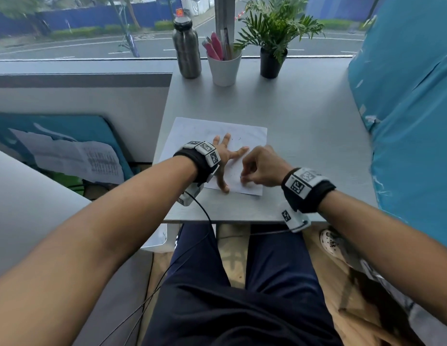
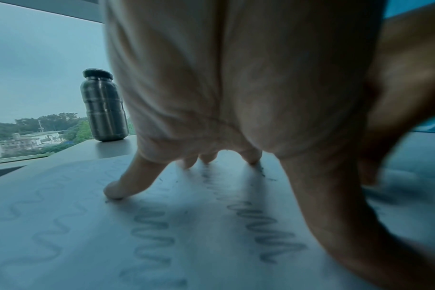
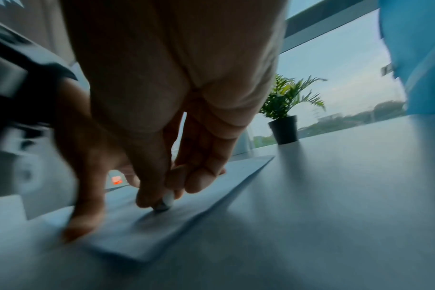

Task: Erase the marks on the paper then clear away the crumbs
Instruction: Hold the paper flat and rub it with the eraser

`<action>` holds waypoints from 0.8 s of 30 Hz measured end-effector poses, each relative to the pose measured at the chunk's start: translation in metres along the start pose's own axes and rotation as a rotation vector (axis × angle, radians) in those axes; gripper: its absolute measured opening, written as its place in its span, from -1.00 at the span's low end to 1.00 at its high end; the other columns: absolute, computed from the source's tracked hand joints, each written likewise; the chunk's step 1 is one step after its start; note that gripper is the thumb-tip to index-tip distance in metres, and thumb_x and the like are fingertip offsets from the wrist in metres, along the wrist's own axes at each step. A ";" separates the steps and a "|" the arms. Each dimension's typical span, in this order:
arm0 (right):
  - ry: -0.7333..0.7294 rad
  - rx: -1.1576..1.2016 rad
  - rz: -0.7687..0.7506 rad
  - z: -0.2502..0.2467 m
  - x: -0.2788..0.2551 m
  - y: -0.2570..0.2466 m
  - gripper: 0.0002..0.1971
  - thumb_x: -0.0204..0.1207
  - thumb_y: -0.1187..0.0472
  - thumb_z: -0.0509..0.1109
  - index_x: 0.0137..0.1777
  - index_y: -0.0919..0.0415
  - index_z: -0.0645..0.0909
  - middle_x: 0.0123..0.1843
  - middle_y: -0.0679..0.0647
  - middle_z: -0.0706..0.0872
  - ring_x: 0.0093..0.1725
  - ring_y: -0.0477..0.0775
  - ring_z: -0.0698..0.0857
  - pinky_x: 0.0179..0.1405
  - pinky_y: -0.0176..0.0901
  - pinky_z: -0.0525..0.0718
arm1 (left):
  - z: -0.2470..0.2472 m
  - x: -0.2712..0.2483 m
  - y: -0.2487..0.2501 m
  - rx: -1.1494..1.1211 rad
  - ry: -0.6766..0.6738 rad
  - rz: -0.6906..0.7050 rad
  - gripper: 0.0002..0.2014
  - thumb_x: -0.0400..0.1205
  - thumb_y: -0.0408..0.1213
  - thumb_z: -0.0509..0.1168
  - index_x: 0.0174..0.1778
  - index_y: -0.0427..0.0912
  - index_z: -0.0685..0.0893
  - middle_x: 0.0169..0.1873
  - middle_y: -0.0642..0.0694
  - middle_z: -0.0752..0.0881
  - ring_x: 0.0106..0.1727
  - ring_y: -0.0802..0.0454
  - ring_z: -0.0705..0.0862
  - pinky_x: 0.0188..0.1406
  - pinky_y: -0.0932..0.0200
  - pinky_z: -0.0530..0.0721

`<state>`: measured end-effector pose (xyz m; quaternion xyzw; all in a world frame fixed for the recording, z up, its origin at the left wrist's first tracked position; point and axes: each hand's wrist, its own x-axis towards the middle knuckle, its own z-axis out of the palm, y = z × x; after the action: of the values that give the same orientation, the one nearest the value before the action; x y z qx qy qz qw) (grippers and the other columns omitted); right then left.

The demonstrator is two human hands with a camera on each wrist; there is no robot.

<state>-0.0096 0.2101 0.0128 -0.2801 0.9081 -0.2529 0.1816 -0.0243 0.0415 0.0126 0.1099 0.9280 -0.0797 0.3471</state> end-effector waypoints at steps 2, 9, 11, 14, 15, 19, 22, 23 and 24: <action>-0.020 -0.018 -0.036 -0.003 0.000 -0.001 -0.88 0.24 0.35 0.68 -0.38 0.25 0.76 -0.45 -0.28 0.61 -0.51 -0.32 0.63 -0.42 -0.47 0.62 | 0.000 0.001 -0.001 -0.007 -0.006 -0.007 0.41 0.17 0.22 0.66 0.62 0.37 -0.36 0.63 -0.20 -0.49 0.67 -0.37 -0.35 0.54 -0.52 0.07; 0.135 -0.006 0.008 -0.005 0.009 0.006 -0.90 0.25 0.38 0.63 -0.38 0.28 0.75 -0.48 -0.12 0.66 -0.47 -0.21 0.62 -0.35 -0.23 0.65 | 0.000 0.003 -0.001 0.005 -0.012 -0.010 0.40 0.17 0.23 0.65 0.62 0.36 -0.37 0.63 -0.20 -0.50 0.67 -0.38 -0.35 0.55 -0.50 0.05; 0.082 -0.013 -0.022 0.005 -0.005 0.003 -0.87 0.25 0.38 0.65 -0.40 0.28 0.74 -0.46 -0.14 0.69 -0.44 -0.20 0.68 -0.34 -0.26 0.73 | 0.000 0.003 -0.002 0.009 -0.015 -0.003 0.42 0.17 0.24 0.65 0.59 0.39 -0.41 0.63 -0.20 -0.51 0.66 -0.39 -0.35 0.56 -0.51 0.04; 0.028 -0.007 -0.013 -0.004 0.003 0.005 -0.84 0.26 0.33 0.67 -0.40 0.14 0.75 -0.45 -0.16 0.71 -0.46 -0.26 0.68 -0.35 -0.44 0.71 | 0.000 0.003 -0.001 0.018 -0.022 -0.004 0.41 0.17 0.24 0.64 0.60 0.38 -0.40 0.63 -0.20 -0.50 0.67 -0.37 -0.35 0.56 -0.51 0.04; 0.057 -0.011 -0.006 -0.010 0.011 0.007 -0.84 0.26 0.33 0.67 -0.38 0.11 0.75 -0.47 -0.16 0.70 -0.47 -0.26 0.66 -0.35 -0.48 0.68 | 0.000 0.003 -0.001 0.025 -0.021 -0.008 0.41 0.17 0.24 0.64 0.61 0.37 -0.38 0.63 -0.20 -0.50 0.67 -0.37 -0.35 0.56 -0.51 0.05; 0.180 -0.017 0.042 -0.011 0.022 0.009 -0.90 0.27 0.31 0.64 -0.37 0.20 0.77 -0.44 -0.05 0.73 -0.42 -0.14 0.66 -0.30 -0.28 0.72 | 0.000 0.004 -0.001 0.028 -0.021 -0.018 0.42 0.16 0.25 0.64 0.62 0.35 -0.38 0.63 -0.21 -0.50 0.67 -0.37 -0.35 0.56 -0.50 0.06; 0.120 0.018 0.052 0.001 0.005 0.010 -0.81 0.27 0.32 0.67 -0.42 0.12 0.71 -0.45 -0.11 0.71 -0.44 -0.22 0.66 -0.39 -0.40 0.61 | 0.000 0.003 0.000 0.031 -0.018 -0.012 0.42 0.17 0.25 0.64 0.59 0.38 -0.43 0.63 -0.21 -0.50 0.67 -0.38 -0.34 0.55 -0.48 0.05; 0.067 0.019 0.044 0.002 0.000 0.009 -0.81 0.26 0.30 0.68 -0.43 0.14 0.71 -0.44 -0.11 0.72 -0.44 -0.23 0.68 -0.39 -0.42 0.61 | -0.001 0.002 0.000 0.029 -0.018 -0.007 0.42 0.17 0.25 0.64 0.58 0.38 -0.44 0.63 -0.22 -0.50 0.67 -0.39 -0.34 0.55 -0.48 0.04; 0.011 0.014 0.039 0.001 -0.001 0.010 -0.83 0.25 0.27 0.69 -0.42 0.18 0.73 -0.42 -0.12 0.75 -0.43 -0.24 0.69 -0.38 -0.44 0.63 | -0.001 0.002 0.000 0.028 -0.019 -0.004 0.42 0.18 0.25 0.63 0.58 0.39 -0.45 0.63 -0.22 -0.51 0.66 -0.39 -0.34 0.55 -0.48 0.03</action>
<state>-0.0125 0.2175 0.0072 -0.2595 0.9127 -0.2571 0.1834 -0.0260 0.0415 0.0120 0.1122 0.9237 -0.0943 0.3540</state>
